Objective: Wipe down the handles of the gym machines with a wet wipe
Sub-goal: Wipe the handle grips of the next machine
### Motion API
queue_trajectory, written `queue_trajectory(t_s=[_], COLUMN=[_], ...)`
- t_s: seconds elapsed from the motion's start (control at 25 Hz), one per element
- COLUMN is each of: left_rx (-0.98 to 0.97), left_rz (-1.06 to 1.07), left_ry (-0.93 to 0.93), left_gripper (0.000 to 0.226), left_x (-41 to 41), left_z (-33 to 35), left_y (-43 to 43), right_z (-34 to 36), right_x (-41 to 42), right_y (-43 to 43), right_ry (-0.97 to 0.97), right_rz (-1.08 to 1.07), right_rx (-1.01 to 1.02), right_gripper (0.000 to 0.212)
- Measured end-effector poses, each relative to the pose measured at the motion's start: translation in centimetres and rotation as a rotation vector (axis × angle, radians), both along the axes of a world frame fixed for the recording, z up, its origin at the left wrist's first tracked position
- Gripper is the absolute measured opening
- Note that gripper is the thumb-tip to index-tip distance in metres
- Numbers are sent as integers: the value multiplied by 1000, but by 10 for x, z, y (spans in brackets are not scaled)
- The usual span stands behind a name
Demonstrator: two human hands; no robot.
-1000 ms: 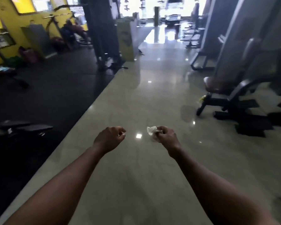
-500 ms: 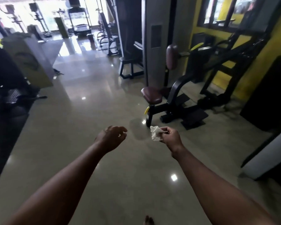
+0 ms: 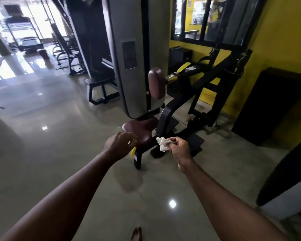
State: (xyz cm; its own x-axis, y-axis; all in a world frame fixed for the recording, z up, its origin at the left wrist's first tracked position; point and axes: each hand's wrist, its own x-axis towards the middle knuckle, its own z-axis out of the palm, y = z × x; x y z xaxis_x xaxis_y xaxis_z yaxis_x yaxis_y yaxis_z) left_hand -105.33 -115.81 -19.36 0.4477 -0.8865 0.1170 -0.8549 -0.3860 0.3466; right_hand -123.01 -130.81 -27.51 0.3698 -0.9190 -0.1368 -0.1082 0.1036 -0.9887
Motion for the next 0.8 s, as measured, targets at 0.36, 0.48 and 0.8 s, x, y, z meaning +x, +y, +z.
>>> queue_trajectory(t_s=[0.36,0.48,0.8], left_rx=[-36,-56,-58], left_rz=[-251,-352,-262], left_ry=[-26,-7,19], left_gripper=[18,14,19], left_x=[141,146,198], left_z=[12,7,-26], left_y=[-256,-341,-469], right_z=[19,17,-10], right_x=[125,126,178], right_y=[-191,-263,-401], right_ry=[-12,-12,43], right_rz=[-289,-372,-304], right_rx=[-15,-11,55], right_gripper=[8,10,8])
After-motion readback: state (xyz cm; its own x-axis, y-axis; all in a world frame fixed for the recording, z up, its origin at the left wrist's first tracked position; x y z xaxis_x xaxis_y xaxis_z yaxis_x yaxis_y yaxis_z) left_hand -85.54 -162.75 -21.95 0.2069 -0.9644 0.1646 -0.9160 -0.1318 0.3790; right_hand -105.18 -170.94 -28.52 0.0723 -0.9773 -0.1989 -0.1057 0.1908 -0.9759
